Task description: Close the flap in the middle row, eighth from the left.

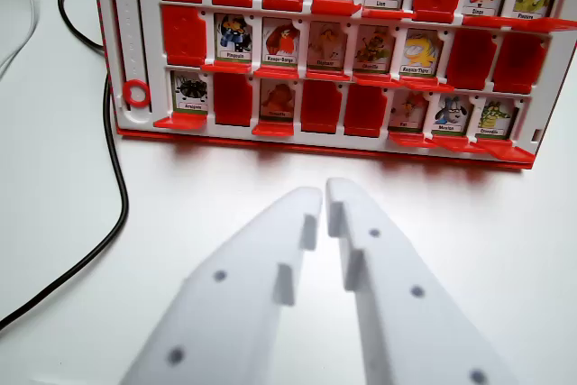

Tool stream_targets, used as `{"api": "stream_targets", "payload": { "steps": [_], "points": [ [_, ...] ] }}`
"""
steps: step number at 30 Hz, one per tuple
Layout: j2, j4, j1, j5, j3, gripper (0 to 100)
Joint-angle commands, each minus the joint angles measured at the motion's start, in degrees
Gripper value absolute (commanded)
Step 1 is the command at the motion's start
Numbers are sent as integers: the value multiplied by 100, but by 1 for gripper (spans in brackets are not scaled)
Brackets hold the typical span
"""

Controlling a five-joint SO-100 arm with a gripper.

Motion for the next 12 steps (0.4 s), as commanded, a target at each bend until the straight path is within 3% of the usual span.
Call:
{"api": "stream_targets", "payload": {
  "steps": [1, 12],
  "points": [
    [158, 26, -70, 9, -642, 0],
    [167, 53, 53, -70, -633, 0]
  ]
}}
